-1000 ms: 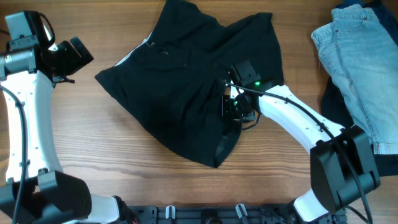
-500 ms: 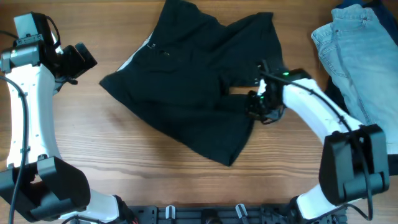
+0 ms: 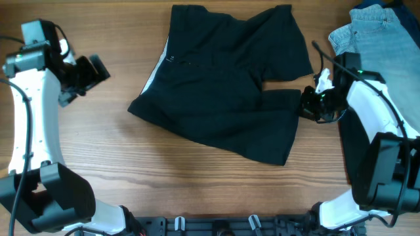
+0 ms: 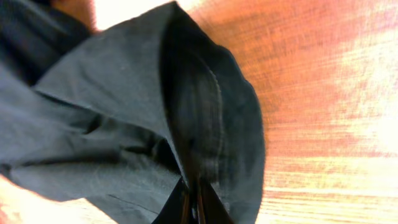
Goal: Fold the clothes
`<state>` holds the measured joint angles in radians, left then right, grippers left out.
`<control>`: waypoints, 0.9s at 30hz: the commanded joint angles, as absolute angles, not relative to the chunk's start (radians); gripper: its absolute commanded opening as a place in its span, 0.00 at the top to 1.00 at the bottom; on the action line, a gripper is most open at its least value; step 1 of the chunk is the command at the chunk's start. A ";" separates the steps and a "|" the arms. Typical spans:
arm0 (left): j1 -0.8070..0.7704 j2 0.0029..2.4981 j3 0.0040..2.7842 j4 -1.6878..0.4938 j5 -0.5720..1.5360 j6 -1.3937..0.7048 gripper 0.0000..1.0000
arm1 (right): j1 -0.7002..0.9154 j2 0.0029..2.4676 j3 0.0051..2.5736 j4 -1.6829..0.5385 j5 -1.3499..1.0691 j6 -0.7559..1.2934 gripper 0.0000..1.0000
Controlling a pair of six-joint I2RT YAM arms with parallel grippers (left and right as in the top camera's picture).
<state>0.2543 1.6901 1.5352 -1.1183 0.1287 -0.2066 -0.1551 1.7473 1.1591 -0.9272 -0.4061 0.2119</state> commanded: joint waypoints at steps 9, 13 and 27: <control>0.068 1.705 1.187 -0.776 0.241 0.004 0.10 | -0.160 1.726 1.235 -1.148 -0.517 0.019 0.23; 0.056 1.739 1.122 -0.602 0.139 0.025 0.08 | -0.123 1.710 1.228 -1.159 -0.464 0.148 0.23; 0.056 1.841 1.114 -0.655 0.239 0.071 0.34 | 0.083 1.387 0.842 -1.005 -0.198 0.521 0.22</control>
<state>0.0582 1.8320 1.1294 -0.6514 0.1959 0.0597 0.0792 1.4208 0.9024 -1.0092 -0.2417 0.4576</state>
